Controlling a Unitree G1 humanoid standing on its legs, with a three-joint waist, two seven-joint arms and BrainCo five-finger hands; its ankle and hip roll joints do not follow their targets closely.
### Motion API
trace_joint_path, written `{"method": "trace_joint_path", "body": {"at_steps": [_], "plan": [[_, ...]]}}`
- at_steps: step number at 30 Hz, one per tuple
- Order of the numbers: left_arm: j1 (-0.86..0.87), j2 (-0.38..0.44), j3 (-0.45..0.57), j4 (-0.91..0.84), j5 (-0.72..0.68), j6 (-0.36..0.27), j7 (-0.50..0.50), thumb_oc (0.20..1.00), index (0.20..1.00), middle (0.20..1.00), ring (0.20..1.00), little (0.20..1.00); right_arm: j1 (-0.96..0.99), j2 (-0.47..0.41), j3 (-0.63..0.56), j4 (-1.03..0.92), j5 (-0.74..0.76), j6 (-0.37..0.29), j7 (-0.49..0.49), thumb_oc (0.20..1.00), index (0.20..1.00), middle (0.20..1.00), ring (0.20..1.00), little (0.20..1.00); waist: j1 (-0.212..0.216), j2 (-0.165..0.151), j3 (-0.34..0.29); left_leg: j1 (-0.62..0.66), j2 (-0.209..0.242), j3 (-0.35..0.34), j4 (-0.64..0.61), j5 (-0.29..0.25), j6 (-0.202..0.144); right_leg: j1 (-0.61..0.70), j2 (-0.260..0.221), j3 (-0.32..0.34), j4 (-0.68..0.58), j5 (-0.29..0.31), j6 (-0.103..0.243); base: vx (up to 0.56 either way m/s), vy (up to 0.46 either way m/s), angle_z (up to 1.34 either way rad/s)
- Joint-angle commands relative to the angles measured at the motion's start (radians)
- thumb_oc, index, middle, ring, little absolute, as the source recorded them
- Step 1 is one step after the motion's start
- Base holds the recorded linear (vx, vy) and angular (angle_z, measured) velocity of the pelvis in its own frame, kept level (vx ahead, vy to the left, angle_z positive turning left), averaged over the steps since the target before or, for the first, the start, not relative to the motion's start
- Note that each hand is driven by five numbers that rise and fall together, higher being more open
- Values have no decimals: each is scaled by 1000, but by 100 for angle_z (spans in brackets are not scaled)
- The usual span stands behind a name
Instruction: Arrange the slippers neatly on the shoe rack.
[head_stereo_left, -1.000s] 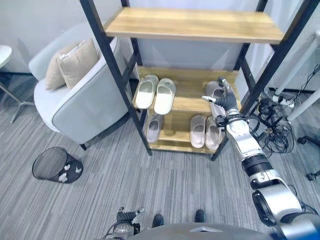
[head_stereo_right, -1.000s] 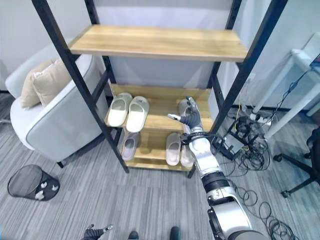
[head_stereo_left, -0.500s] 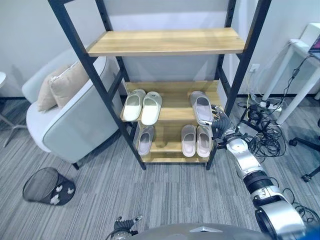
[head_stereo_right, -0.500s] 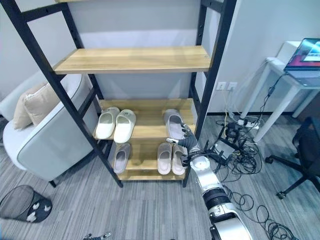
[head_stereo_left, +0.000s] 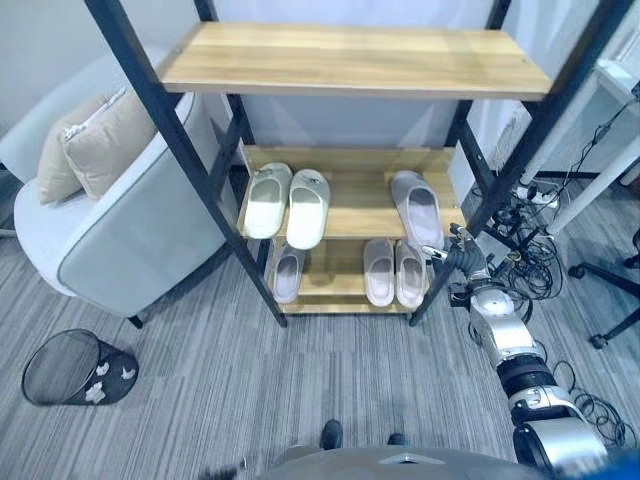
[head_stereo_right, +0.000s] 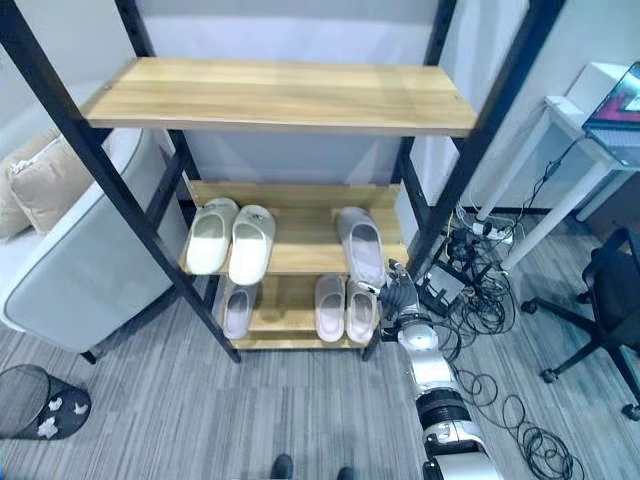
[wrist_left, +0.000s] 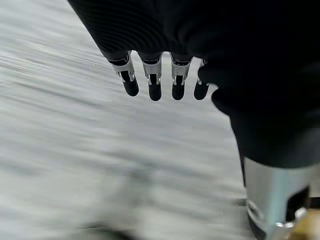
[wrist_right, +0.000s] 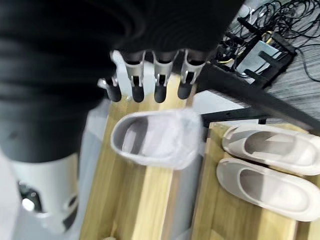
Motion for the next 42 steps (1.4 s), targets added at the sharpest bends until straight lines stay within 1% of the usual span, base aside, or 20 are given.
{"method": "trace_joint_path", "body": {"at_steps": [1, 2, 3, 4, 5, 7, 8, 9, 14, 20, 23, 26, 28, 29, 30, 32, 34, 37, 39, 42], "plan": [[71, -27, -26, 61, 1, 2, 22, 1000, 1000, 1000, 1000, 1000, -65, -8, -5, -40, 26, -108, -15, 1000, 1000, 1000, 1000, 1000, 9, -13, -32, -37, 28, -33, 69, -33, -5, 62, -21, 12, 46, 20, 26, 56, -13, -17], [68, -28, -32, 56, 4, 0, 22, 1000, 1000, 1000, 1000, 1000, -71, -18, 0, -31, 12, -119, -23, 1000, 1000, 1000, 1000, 1000, 7, -12, -31, -25, 31, -38, 68, -41, -5, 54, -40, 9, 26, 31, 26, 91, -72, -7], [72, -38, -40, 53, 8, -5, 19, 1000, 1000, 1000, 1000, 1000, -83, -24, 1, -2, 4, -132, -25, 1000, 1000, 1000, 1000, 1000, 3, -11, -30, -10, 36, -44, 68, -55, -12, 43, -77, 19, -44, 69, 24, 91, -124, -6], [78, -46, -47, 52, 13, -10, 17, 1000, 1000, 1000, 1000, 1000, -94, -20, -4, 17, 12, -134, -26, 1000, 1000, 1000, 1000, 1000, -1, -15, -29, -2, 36, -48, 68, -63, -18, 31, -99, 33, -107, 105, 27, 123, -170, -11], [82, -42, -62, 72, 25, -9, 24, 1000, 1000, 1000, 1000, 1000, -106, 3, -26, 67, 44, -135, -24, 1000, 1000, 1000, 1000, 1000, -7, -24, -25, 9, 34, -54, 77, -80, -27, 40, -111, 64, -160, 119, 36, 112, -138, -11], [100, -41, -50, 95, 19, -24, 49, 1000, 1000, 1000, 1000, 1000, -113, 29, -61, 145, 90, -135, -13, 1000, 1000, 1000, 1000, 1000, -2, -34, -30, 26, 40, -63, 68, -86, -33, 63, -99, 64, -179, 106, 27, 131, -154, 49], [142, -23, 39, 125, -38, -25, 41, 1000, 1000, 1000, 1000, 1000, -125, 12, -61, 161, 73, -123, -31, 1000, 1000, 1000, 1000, 1000, 6, -34, -43, 47, 56, -69, 38, -84, -41, 83, -92, 55, -209, 116, 20, 167, -238, 70], [162, -26, 54, 145, -42, -36, 46, 1000, 1000, 1000, 1000, 1000, -143, 6, -52, 181, 68, -117, -43, 1000, 1000, 1000, 1000, 1000, 8, -30, -50, 62, 72, -73, 5, -72, -51, 105, -77, 44, -239, 121, 13, 158, -224, 52], [114, 1, 56, 133, -40, -18, 43, 1000, 1000, 1000, 1000, 1000, -242, -42, -20, 271, 24, -127, -86, 1000, 1000, 1000, 1000, 1000, 20, -18, -71, 96, 93, -87, -50, -55, -64, 164, -54, 20, -322, 133, -3, 95, -91, 17], [140, -15, 2, 166, 4, -13, 51, 1000, 1000, 1000, 1000, 1000, -312, -58, 4, 338, 26, -172, -101, 1000, 1000, 1000, 1000, 1000, 32, -11, -81, 124, 106, -90, -80, -47, -69, 185, -41, 22, -322, 117, -8, 72, 7, -3], [149, -19, -5, 184, 6, -7, 36, 1000, 1000, 1000, 1000, 1000, -359, -102, 25, 370, 0, -184, -129, 1000, 1000, 1000, 1000, 1000, 37, -11, -77, 118, 106, -89, -88, -40, -70, 177, -43, 21, -322, 113, -5, 48, 44, 0], [131, -19, -16, 182, 4, -13, 25, 1000, 1000, 1000, 1000, 1000, -456, -174, 64, 451, -34, -190, -161, 1000, 1000, 1000, 1000, 1000, 41, -11, -48, 81, 100, -91, -86, -31, -68, 141, -51, 18, -322, 121, 5, -83, 59, 0], [94, -25, -28, 173, -1, -22, 17, 1000, 1000, 1000, 1000, 1000, -581, -206, 143, 535, -77, -183, -186, 1000, 1000, 1000, 1000, 1000, 43, -10, -5, 22, 90, -90, -75, -21, -64, 91, -60, 22, -322, 134, 16, -219, 78, -2], [93, -25, -27, 173, -1, -22, 17, 1000, 1000, 1000, 1000, 1000, -583, -206, 143, 537, -77, -184, -186, 1000, 1000, 1000, 1000, 1000, 43, -10, -5, 20, 90, -90, -74, -21, -64, 90, -60, 22, -322, 134, 16, -310, 99, -11], [53, -35, -38, 158, -10, -32, 10, 1000, 1000, 1000, 1000, 1000, -668, -220, 191, 583, -92, -184, -208, 1000, 1000, 1000, 1000, 1000, 42, -9, 35, -36, 77, -89, -46, -18, -61, 48, -69, 28, -322, 147, 23, -262, 86, -4], [12, -43, -40, 140, -19, -39, 5, 1000, 1000, 1000, 1000, 1000, -751, -229, 233, 634, -104, -184, -228, 1000, 1000, 1000, 1000, 1000, 41, -10, 70, -96, 62, -86, -12, -15, -59, 10, -79, 30, -322, 163, 29, -310, 116, 2], [-54, -63, -54, 108, -32, -55, 8, 1000, 1000, 1000, 1000, 1000, -909, -232, 333, 828, -141, -156, -261, 1000, 1000, 1000, 1000, 1000, 38, -12, 114, -184, 39, -80, 31, -9, -54, -47, -98, 29, -318, 181, 41, -279, 134, 4], [-88, -75, -64, 88, -42, -65, 14, 1000, 1000, 1000, 1000, 1000, -996, -230, 399, 978, -163, -134, -292, 1000, 1000, 1000, 1000, 1000, 37, -12, 133, -219, 24, -74, 44, -5, -52, -68, -107, 26, -318, 189, 46, -102, 92, -28], [-112, -80, -72, 77, -45, -69, 29, 1000, 1000, 1000, 1000, 1000, -1062, -217, 482, 1114, -202, -83, -283, 1000, 1000, 1000, 1000, 1000, 37, -13, 149, -242, 13, -75, 59, -6, -49, -78, -115, 21, -317, 189, 52, -67, 76, -2], [-122, -85, -76, 78, -47, -78, 36, 1000, 1000, 1000, 1000, 1000, -1082, -208, 524, 1162, -232, -87, -322, 1000, 1000, 1000, 1000, 1000, 37, -14, 155, -249, 4, -76, 63, -8, -44, -77, -118, 20, -316, 187, 52, -5, 63, 9]]}}
